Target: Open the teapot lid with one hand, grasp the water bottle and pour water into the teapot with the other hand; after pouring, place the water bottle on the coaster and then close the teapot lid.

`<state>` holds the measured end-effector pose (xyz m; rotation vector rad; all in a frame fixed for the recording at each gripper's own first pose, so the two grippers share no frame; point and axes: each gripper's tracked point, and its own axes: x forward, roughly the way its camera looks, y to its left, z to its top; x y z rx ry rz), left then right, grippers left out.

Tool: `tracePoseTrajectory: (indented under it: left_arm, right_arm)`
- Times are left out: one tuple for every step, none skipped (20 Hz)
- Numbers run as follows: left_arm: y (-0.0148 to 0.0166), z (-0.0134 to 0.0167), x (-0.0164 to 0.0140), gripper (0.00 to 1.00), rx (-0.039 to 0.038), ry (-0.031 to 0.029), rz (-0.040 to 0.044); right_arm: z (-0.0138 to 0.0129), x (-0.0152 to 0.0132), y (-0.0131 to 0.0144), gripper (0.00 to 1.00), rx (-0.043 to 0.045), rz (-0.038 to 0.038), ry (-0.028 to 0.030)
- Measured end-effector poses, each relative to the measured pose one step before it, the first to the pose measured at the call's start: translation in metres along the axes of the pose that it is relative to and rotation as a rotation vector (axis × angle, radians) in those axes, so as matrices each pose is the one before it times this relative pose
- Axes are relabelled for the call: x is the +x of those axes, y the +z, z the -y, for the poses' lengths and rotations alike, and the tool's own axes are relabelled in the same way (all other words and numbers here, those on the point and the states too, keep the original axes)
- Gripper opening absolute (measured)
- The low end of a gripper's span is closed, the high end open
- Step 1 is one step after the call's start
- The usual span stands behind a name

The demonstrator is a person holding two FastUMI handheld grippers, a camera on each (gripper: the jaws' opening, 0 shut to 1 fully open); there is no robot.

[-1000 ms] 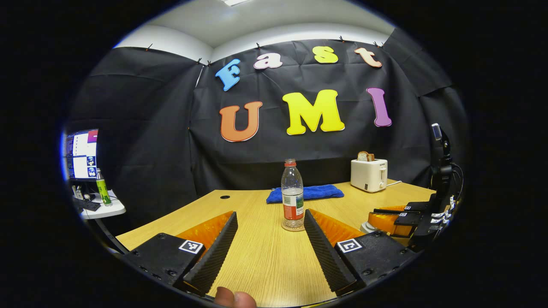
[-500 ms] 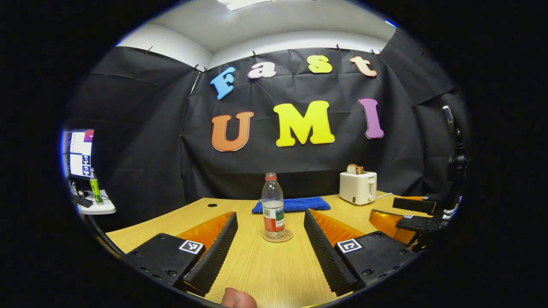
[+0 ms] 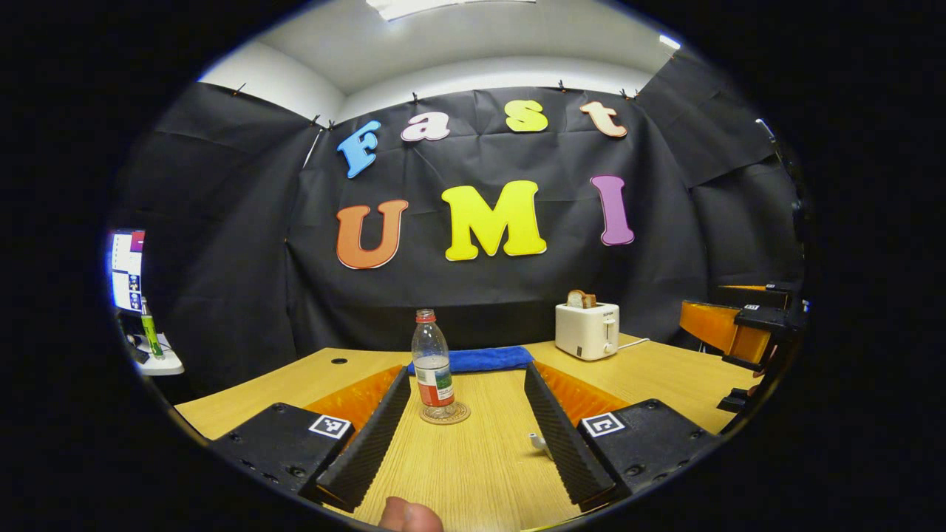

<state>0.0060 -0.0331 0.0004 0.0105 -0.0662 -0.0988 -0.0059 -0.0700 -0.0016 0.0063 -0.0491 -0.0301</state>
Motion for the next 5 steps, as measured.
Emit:
tracePoseTrajectory:
  left_arm:
    - [0.00361, 0.00096, -0.00275, 0.97, -0.00247, -0.00393, 0.00574]
    - [0.00258, -0.00075, -0.00388, 0.97, -0.00436, 0.00149, 0.00359]
    - [0.00249, -0.00321, -0.00322, 0.97, -0.00617, 0.00493, -0.0033]
    - [0.00124, -0.00316, -0.00282, 0.97, -0.0062, 0.00439, -0.00361]
    - [0.00235, -0.00227, -0.0022, 0.97, -0.00346, 0.00496, -0.00355]
  right_arm:
    - [-0.00303, -0.00485, 0.00183, 0.95, -0.01065, -0.00109, -0.00351]
    - [-0.00504, -0.00477, 0.00222, 0.95, -0.01325, -0.00075, 0.00046]
    - [-0.00365, -0.00385, 0.00192, 0.95, -0.01436, -0.00387, -0.00049]
    - [-0.00354, -0.00299, 0.00135, 0.95, -0.01158, -0.00184, -0.0022]
    - [-0.00337, -0.00323, 0.00173, 0.97, -0.00532, -0.00223, -0.00386]
